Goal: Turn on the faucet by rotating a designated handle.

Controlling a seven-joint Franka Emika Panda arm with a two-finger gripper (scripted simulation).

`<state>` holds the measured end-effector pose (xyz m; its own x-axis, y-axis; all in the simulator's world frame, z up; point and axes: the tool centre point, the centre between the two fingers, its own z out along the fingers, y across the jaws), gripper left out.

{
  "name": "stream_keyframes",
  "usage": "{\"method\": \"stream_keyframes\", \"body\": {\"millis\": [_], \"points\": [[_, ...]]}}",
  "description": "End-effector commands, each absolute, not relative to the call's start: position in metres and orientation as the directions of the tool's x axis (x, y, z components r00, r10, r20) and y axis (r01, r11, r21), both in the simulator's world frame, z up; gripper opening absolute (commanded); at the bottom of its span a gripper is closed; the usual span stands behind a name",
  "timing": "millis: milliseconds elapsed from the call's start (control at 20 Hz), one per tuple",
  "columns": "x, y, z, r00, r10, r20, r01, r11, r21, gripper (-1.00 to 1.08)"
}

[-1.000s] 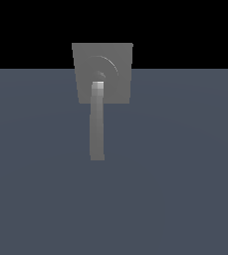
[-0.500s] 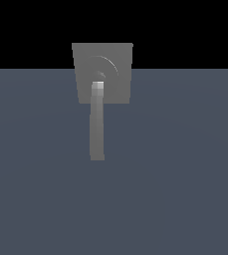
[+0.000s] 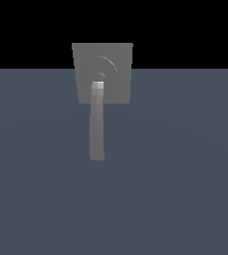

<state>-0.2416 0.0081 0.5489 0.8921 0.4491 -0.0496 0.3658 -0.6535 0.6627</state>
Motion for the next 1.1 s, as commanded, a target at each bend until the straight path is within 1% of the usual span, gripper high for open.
{"method": "stream_keyframes", "body": {"millis": [0, 150, 250, 400, 500, 600, 750, 900, 1050], "points": [[-0.239, 0.015, 0.560, 0.861, 0.492, -0.125, 0.412, -0.532, 0.740, -1.00], [-0.236, 0.025, 0.572, 0.822, 0.519, -0.233, 0.463, -0.373, 0.804, -1.00], [-0.234, 0.033, 0.580, 0.795, 0.521, -0.312, 0.496, -0.261, 0.828, -1.00], [-0.230, 0.048, 0.589, 0.750, 0.497, -0.437, 0.544, -0.089, 0.834, -1.00], [-0.227, 0.059, 0.595, 0.718, 0.463, -0.520, 0.576, 0.025, 0.817, -1.00], [-0.223, 0.071, 0.599, 0.684, 0.414, -0.600, 0.606, 0.135, 0.784, -1.00], [-0.218, 0.091, 0.602, 0.628, 0.316, -0.711, 0.651, 0.288, 0.703, -1.00], [-0.211, 0.112, 0.602, 0.565, 0.189, -0.803, 0.693, 0.419, 0.587, -1.00], [-0.203, 0.135, 0.598, 0.496, 0.040, -0.868, 0.732, 0.519, 0.442, -1.00]]}}
